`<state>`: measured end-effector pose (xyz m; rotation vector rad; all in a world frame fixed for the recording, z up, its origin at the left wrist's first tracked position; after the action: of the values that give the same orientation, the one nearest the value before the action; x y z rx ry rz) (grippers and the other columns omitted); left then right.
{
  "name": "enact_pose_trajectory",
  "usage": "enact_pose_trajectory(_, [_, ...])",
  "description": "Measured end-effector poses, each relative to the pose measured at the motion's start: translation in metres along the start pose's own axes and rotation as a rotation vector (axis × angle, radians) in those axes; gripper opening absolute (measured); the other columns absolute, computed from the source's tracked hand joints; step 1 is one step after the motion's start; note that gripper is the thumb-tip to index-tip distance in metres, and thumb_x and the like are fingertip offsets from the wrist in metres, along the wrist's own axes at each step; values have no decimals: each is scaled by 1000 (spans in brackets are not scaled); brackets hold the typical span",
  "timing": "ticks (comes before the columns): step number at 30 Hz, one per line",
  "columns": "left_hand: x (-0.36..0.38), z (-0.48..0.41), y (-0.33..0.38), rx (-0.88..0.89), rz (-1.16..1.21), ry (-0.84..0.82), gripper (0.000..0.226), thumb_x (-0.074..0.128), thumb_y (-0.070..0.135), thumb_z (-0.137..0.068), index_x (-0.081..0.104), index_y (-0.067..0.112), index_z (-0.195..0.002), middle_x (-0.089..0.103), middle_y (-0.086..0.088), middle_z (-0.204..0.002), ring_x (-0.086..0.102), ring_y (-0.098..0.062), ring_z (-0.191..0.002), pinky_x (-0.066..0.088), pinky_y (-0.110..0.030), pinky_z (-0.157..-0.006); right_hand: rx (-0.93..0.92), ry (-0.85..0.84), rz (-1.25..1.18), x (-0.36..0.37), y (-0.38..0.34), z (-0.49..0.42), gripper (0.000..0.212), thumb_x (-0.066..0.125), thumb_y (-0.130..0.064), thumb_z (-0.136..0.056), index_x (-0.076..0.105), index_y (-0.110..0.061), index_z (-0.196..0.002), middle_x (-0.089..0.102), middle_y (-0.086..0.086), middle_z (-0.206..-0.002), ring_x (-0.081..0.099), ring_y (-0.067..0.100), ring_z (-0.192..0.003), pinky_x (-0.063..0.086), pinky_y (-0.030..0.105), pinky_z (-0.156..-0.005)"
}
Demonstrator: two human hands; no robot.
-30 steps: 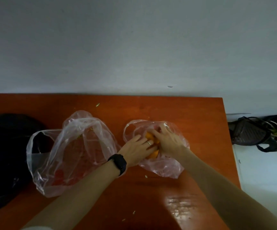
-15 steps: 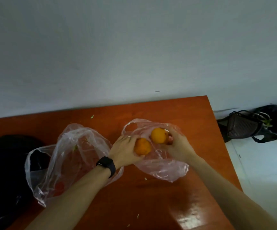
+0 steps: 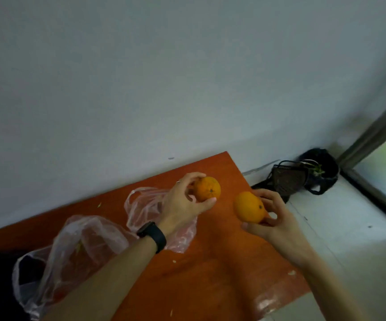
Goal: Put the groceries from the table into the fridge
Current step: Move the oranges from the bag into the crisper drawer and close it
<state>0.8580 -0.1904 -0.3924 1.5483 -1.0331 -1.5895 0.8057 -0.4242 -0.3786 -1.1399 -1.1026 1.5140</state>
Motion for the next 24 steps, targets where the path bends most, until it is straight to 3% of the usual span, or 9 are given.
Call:
enact_pose_trajectory(3, [63,10,63,90,108,-114,52,83,41,-75,54,43,-117,56,15,-123,62,-9,-105,57,-28,-82,-28,161,72,-64,-4,63,70,89,-15,-72,52,-46,-123,57,-28,-119,70,15,-93,61,42,-78])
enact_pose_trajectory(5, [115,26,107,145,176,-210,47,79,41,-79,54,43,-119,58,12,-122,64,-11,-105,59,-36,-85,-44,309,140,-112,-3,116,71,90,-20,-71,50,-48,-122,55,-28,-119,70,17,-87,60,37,-73])
enact_pose_trajectory(8, [203,66,180,225,277,-380,35,66,37,-91,56,48,-122,56,11,-126,61,-13,-108,58,-33,-81,-54,519,226,-181,4,210,71,90,-27,-70,45,-54,-117,49,-27,-122,67,16,-87,56,28,-68])
enact_pose_trajectory(10, [262,100,226,265,319,-473,30,59,40,-90,60,46,-120,54,7,-127,59,-17,-105,57,-29,-72,-49,653,275,-224,10,276,73,91,-31,-68,43,-57,-116,47,-24,-124,64,16,-91,56,31,-72])
enact_pose_trajectory(13, [345,158,290,338,343,-623,34,66,36,-91,56,36,-123,51,9,-123,57,-19,-105,55,-25,-70,-61,853,323,-281,10,377,71,90,-31,-69,44,-55,-117,45,-26,-121,62,14,-93,56,30,-73])
enact_pose_trajectory(16, [416,224,347,419,304,-772,51,81,33,-80,52,40,-122,49,11,-124,58,-15,-107,56,-27,-78,-64,1017,360,-327,5,479,69,90,-32,-70,46,-50,-120,48,-20,-124,61,10,-98,56,27,-73])
enact_pose_trajectory(19, [473,286,407,589,273,-847,55,85,35,-76,52,47,-119,44,15,-125,55,-12,-109,57,-29,-85,-66,1165,392,-366,-2,568,67,90,-35,-69,49,-48,-120,52,-19,-124,63,6,-97,56,23,-71])
enact_pose_trajectory(24, [544,367,514,832,311,-907,62,84,36,-77,47,46,-125,44,18,-123,55,-10,-108,56,-24,-83,-82,1380,490,-422,-16,686,65,89,-38,-70,48,-48,-119,51,-26,-121,60,-1,-101,54,15,-73])
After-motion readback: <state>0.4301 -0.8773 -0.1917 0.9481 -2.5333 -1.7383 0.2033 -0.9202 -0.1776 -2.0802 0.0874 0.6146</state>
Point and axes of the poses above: each hand's wrist, its own z-axis away from the middle knuckle, its own x-axis out of the palm, y = z × x, the point moved 7 cm from there along -z, towards the middle knuckle
